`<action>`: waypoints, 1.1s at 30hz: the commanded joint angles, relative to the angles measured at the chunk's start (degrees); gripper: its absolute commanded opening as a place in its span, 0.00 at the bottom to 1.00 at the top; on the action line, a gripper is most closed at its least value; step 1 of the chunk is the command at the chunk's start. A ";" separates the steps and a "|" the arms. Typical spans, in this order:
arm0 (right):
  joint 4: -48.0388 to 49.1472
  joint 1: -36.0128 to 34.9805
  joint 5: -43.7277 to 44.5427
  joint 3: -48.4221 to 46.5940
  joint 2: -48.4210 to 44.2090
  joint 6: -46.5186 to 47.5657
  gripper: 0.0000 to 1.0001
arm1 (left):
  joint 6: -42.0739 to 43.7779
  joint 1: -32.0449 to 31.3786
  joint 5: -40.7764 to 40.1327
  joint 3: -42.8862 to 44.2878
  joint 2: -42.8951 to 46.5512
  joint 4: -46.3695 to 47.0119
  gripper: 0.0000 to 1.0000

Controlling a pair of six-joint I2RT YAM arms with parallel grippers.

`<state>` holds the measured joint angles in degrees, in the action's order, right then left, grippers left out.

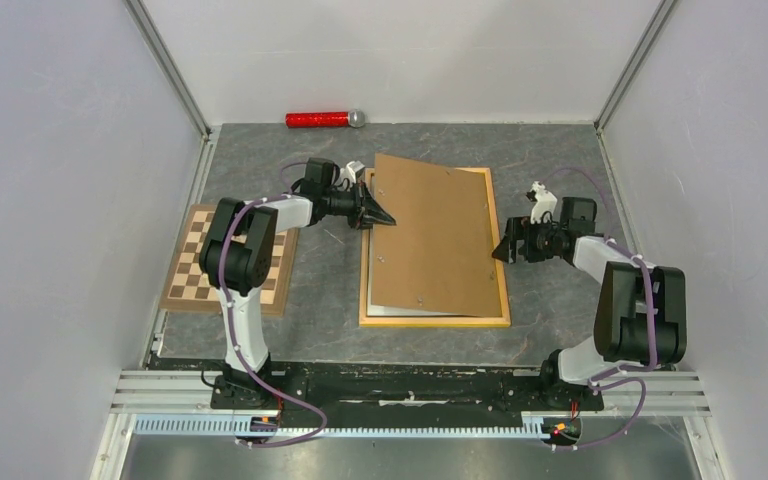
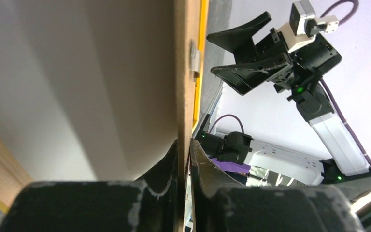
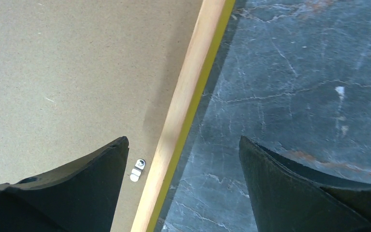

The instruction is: Put the photo into the frame

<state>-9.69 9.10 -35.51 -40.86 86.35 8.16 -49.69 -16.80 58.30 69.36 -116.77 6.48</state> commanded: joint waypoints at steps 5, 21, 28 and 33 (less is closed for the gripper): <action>2.45 -2.89 1.58 -0.18 2.26 0.29 0.87 | 5.83 -0.43 -3.35 0.84 -1.46 -7.42 0.34; 2.48 -4.01 2.20 -0.45 3.23 0.45 0.87 | 15.96 -0.35 -10.93 5.01 1.27 -21.79 0.71; 2.29 -4.01 2.26 -0.44 3.12 0.51 0.87 | 19.70 -0.43 -15.66 9.15 2.50 -28.79 0.75; 2.22 -4.07 2.37 -0.53 3.23 0.46 0.87 | 20.81 -0.91 -16.83 11.54 1.60 -31.35 0.78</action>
<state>-7.31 5.39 -34.22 -40.86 88.64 8.19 -32.88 -17.12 43.44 77.60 -117.08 -21.50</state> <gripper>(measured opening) 0.873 0.769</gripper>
